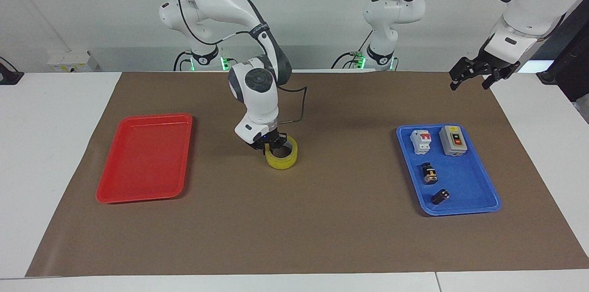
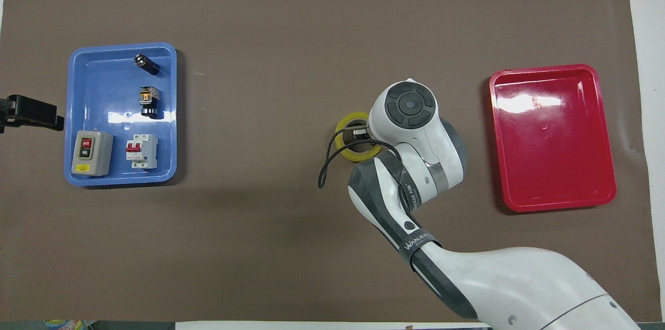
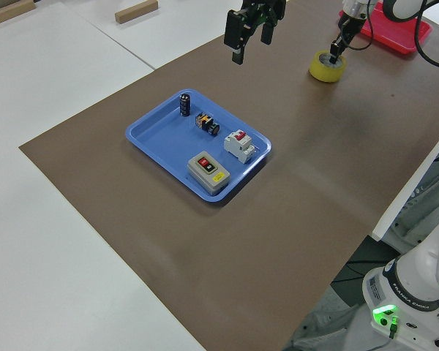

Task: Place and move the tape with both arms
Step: 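Grasp the yellow tape with the right gripper, then carry the tape with the right gripper into the red tray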

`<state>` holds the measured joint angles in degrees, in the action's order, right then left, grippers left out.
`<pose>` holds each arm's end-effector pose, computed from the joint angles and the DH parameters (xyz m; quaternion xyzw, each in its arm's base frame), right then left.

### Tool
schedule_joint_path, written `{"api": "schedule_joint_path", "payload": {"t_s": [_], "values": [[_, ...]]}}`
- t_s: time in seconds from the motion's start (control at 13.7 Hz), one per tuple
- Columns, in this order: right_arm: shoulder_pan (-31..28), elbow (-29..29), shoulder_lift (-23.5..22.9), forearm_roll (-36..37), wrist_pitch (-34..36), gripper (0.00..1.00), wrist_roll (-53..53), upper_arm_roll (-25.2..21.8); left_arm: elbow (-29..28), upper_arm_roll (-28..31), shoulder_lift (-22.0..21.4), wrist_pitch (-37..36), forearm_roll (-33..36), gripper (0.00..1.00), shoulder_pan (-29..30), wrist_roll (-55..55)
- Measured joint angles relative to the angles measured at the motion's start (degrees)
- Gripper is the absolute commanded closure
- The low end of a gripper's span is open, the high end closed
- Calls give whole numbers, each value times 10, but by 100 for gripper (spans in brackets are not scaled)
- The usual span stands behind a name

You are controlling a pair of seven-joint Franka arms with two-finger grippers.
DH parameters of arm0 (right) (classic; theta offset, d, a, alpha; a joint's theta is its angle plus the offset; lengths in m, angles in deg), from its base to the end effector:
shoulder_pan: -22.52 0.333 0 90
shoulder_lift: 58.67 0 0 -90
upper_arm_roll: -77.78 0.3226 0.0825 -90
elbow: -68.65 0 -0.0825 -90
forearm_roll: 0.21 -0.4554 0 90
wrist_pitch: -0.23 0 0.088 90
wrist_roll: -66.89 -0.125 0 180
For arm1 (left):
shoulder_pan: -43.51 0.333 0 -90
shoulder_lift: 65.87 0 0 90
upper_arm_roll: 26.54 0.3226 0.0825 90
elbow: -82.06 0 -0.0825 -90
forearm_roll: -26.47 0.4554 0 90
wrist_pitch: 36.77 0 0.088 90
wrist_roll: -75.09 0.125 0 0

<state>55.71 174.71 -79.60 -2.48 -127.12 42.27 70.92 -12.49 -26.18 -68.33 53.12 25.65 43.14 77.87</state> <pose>0.6204 0.3123 0.2740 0.9999 0.0070 0.0065 0.0030 0.6098 -0.0018 0.5964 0.9995 -0.0242 -0.0190 0.0078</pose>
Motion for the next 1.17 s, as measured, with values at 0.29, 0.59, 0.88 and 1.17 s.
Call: {"api": "schedule_joint_path", "payload": {"t_s": [0.29,0.59,0.88,1.17], "values": [[-97,-64,31,2,110,100,126,-7,0,0,0,0,0,0,0,1],[-258,-64,84,3,185,100,362,-10,0,0,0,0,0,0,0,2],[-352,-28,84,3,152,100,494,-11,0,0,0,0,0,0,0,2],[-383,46,84,3,44,100,532,-11,0,0,0,0,0,0,0,3]]}}
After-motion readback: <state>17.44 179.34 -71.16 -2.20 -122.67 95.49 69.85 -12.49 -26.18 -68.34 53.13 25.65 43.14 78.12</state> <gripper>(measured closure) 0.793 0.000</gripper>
